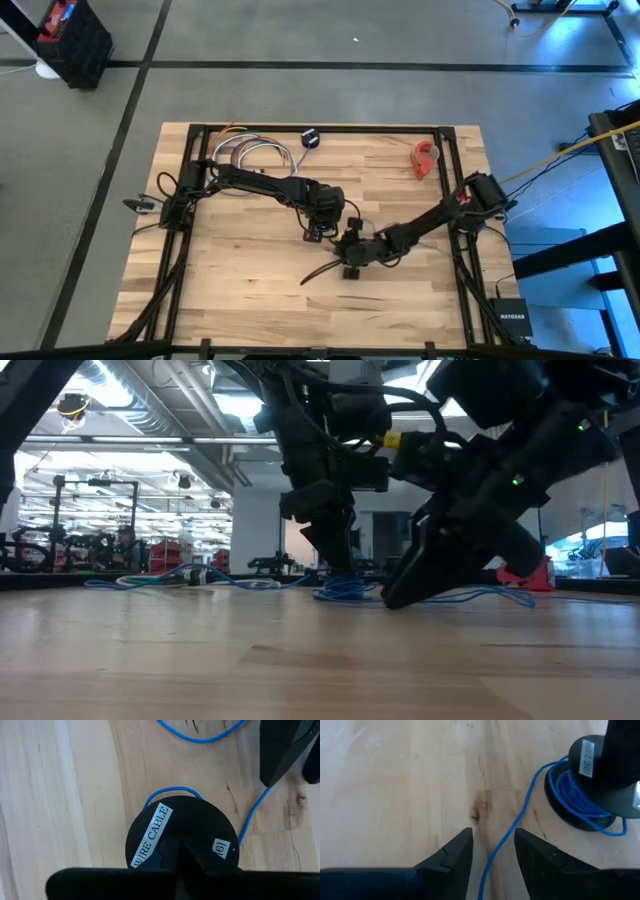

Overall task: Coil cords
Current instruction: Put the spool with the coiled wire on the table

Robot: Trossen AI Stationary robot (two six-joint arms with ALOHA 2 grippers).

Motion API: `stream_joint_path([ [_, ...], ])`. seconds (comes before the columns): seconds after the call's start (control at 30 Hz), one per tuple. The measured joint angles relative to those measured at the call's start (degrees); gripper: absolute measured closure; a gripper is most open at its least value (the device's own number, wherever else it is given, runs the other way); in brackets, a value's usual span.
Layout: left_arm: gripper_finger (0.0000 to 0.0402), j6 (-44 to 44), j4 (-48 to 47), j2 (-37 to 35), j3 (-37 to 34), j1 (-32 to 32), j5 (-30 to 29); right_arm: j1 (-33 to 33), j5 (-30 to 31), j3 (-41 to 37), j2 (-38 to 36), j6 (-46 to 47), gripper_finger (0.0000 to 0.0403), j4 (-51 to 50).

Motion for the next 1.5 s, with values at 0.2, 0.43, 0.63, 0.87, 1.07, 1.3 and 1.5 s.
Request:
stream_joint_path([
  [0.2, 0.0398, 0.0, 0.02, -0.02, 0.0, 0.0, 0.02, -0.14, 3.0, 0.54, 0.37, 0.49, 0.0281, -1.6],
  [0.43, 0.0397, -0.09, -0.06, -0.02, 0.0, 0.0, 0.07, -0.85, 1.77, 0.65, 0.23, 3.82, 0.039, -5.9],
  [0.63, 0.04, -1.31, -1.81, -0.13, 0.0, -0.15, 0.07, 1.71, 2.28, 0.45, -1.29, 4.29, 0.0384, -7.85],
  [0.87, 0.0397, -4.09, -5.47, -0.26, 0.09, -0.15, -2.62, 8.45, 3.65, 0.33, -4.28, 8.11, 0.0391, -18.02],
  [1.07, 0.0399, -5.89, -6.27, -0.25, 0.13, -0.11, -2.86, 13.61, 6.42, 0.57, -4.49, 14.68, 0.0398, -27.42],
  [1.3, 0.0399, -7.2, -9.12, -0.26, 0.2, -0.04, -3.13, 19.48, 10.08, 0.54, -4.52, 21.41, 0.0399, -39.91],
  [1.5, 0.0398, -8.58, -9.92, -0.26, 0.2, 0.0, -3.1, 23.29, 9.92, 0.06, -6.87, 29.47, 0.0399, -49.72],
])
